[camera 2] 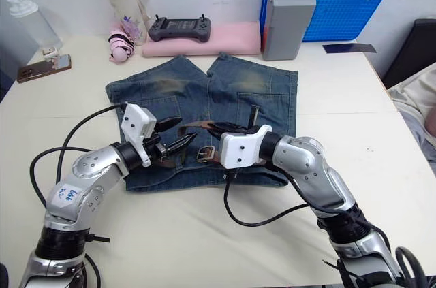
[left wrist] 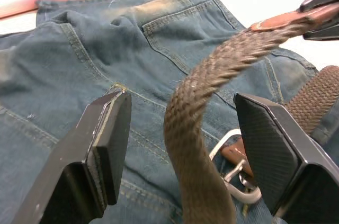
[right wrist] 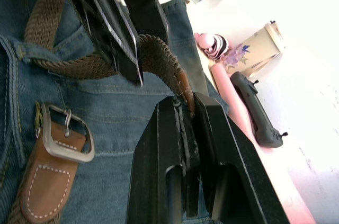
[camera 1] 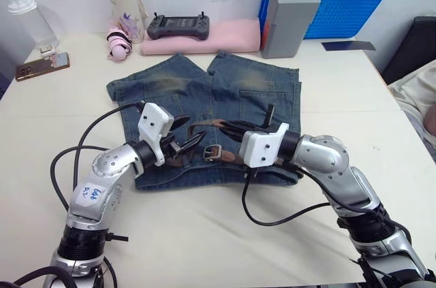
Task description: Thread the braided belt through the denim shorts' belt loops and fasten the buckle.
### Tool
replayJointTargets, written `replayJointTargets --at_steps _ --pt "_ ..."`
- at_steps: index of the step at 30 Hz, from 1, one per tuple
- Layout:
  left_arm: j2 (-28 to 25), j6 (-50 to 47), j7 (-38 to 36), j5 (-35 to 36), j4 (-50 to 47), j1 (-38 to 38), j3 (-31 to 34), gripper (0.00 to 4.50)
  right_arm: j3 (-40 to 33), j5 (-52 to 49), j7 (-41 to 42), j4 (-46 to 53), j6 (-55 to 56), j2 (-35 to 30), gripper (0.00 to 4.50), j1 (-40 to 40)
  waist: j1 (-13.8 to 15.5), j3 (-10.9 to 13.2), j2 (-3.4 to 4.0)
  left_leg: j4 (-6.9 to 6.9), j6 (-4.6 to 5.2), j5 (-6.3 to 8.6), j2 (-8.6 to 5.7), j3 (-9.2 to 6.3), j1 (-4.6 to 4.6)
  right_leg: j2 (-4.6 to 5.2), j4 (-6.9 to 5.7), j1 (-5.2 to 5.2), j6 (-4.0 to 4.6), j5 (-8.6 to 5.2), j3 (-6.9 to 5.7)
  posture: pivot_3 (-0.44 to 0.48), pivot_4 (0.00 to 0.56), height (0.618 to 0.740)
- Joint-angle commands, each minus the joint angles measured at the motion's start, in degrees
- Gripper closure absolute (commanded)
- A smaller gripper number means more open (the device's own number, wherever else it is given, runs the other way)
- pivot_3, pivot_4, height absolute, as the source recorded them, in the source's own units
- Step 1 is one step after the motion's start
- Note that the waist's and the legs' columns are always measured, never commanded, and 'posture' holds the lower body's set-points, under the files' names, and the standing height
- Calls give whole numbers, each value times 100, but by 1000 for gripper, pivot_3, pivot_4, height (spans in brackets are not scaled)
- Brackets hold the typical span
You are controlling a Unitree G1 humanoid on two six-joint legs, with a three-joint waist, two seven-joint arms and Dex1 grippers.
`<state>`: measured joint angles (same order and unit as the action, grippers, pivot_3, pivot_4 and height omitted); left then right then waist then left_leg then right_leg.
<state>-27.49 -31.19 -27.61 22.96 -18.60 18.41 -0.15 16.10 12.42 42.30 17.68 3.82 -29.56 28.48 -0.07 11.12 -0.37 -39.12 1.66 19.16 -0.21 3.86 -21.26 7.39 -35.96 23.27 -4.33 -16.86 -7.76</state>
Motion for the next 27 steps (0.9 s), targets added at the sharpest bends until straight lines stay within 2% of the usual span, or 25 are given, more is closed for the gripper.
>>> replayJointTargets --at_steps 1,2,7,11,13,14,20,21,27 --pt "23 223 -83 -164 48 52 -44 1683 9 3 3 276 -12 30 4500 66 3 0 0 0 0 0 0 0 0 0 0 0 0 0 0 0 150 712" --pt "21 246 -129 -169 39 25 -56 2002 8 4 4 284 -23 26 4500 61 3 0 0 0 0 0 0 0 0 0 0 0 0 0 0 0 150 712" --pt "-50 271 -181 -311 27 -84 -43 4352 17 17 -11 269 -85 55 4500 78 -2 0 0 0 1 0 0 0 0 1 0 0 0 0 0 0 150 712" --pt "-24 317 -146 -424 94 -76 -11 4458 21 -30 -7 257 -139 66 4500 89 5 0 0 0 1 0 0 0 0 1 -1 0 0 0 0 0 150 712" --pt "62 291 -92 -372 92 -15 63 4500 -20 -140 -26 285 -298 146 3638 79 4 0 0 0 1 0 0 0 0 1 -1 -1 0 0 0 0 150 712" --pt "106 271 -67 -332 84 11 105 4500 -45 -212 -27 307 -405 193 3360 68 2 0 0 0 1 0 0 0 0 1 -1 -1 0 0 0 0 150 712" --pt "494 -129 232 247 -174 204 653 4500 -79 -322 113 472 -1279 134 253 -272 15 0 -1 -1 2 -1 0 -2 -2 2 -1 -1 -1 1 -2 0 150 712" --pt "514 -162 269 292 -202 225 708 4500 -68 -340 144 502 -1334 102 65 -339 17 0 -1 -1 2 -1 0 -2 -3 2 1 -1 -1 1 -2 0 150 712" --pt "511 -387 443 547 -301 368 990 4500 330 -272 266 584 -1549 128 65 -732 4 0 -2 -1 3 0 0 -1 -2 1 -1 -1 -1 1 -2 0 150 712"
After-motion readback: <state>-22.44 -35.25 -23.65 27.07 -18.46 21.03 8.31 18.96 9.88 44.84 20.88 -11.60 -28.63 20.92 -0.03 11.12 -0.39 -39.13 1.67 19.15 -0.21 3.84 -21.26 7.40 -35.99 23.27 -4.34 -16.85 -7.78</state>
